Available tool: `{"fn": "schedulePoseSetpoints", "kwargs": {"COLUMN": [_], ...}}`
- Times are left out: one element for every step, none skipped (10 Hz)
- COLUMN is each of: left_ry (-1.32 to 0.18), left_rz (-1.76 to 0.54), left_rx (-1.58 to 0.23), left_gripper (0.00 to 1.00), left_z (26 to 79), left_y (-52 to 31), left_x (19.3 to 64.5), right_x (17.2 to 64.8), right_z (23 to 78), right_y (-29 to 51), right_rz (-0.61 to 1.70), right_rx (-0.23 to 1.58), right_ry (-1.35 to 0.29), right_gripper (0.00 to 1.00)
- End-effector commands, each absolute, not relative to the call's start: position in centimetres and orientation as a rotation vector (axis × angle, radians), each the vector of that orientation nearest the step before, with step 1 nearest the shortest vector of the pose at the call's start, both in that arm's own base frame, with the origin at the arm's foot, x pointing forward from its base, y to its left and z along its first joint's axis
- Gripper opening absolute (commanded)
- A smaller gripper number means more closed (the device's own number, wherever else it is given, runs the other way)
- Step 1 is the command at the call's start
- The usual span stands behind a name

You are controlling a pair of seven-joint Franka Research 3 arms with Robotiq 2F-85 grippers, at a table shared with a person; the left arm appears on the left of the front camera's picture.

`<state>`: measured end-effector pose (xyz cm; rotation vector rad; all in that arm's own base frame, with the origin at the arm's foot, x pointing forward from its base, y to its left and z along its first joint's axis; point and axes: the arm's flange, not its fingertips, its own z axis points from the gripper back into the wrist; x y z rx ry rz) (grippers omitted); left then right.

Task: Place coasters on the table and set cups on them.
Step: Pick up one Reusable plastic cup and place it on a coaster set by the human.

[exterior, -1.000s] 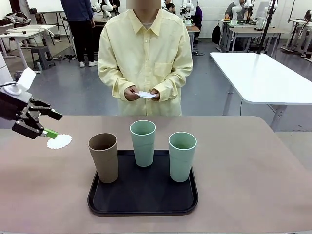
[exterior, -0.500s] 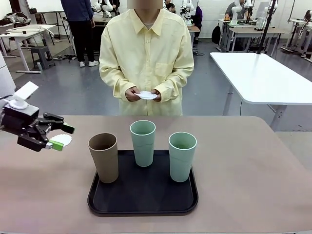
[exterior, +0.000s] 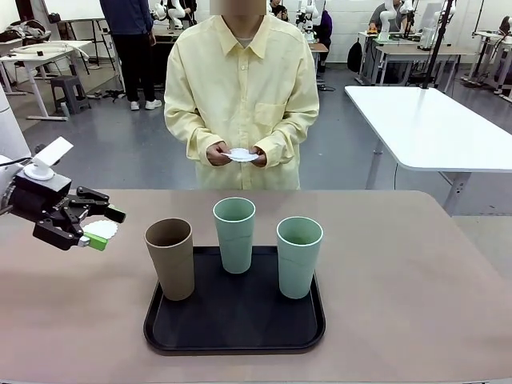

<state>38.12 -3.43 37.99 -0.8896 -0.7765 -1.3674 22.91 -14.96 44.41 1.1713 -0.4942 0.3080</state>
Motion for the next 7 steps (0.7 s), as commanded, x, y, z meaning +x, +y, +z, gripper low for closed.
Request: {"fn": "schedulePoseSetpoints", "kwargs": {"left_ry": [-0.801,-0.801,-0.801,-0.776,-0.8,-0.834,-0.86], "left_rz": [-1.365,-1.365,-1.365,-1.365,-1.398,-1.406,-1.418], "left_rx": [-0.899,-0.899,-0.899,-0.893,-0.905,-0.917,-0.921], "left_gripper": [1.0,1.0,1.0,1.0,1.0,1.0,1.0], "left_z": [37.8,37.8,37.8,38.0,36.8,35.4,34.0], "left_y": [-3.6,-3.6,-3.6,-3.3,-2.6,-1.9,-1.5], "left_x": [38.0,38.0,38.0,38.1,38.1,38.2,38.4], "right_x": [22.9,22.9,22.9,22.9,22.9,22.9,22.9], "right_z": [44.5,44.5,44.5,44.5,44.5,44.5,44.5], "right_y": [-15.0,-15.0,-15.0,-15.0,-15.0,-15.0,-15.0], "right_rz": [0.315,0.315,0.315,0.315,0.315,0.315,0.315], "right_rx": [1.183,1.183,1.183,1.183,1.183,1.183,1.183], "right_ry": [-0.509,-0.509,-0.509,-0.509,-0.509,-0.509,-0.509], "right_gripper": [1.0,1.0,1.0,1.0,1.0,1.0,1.0]}}
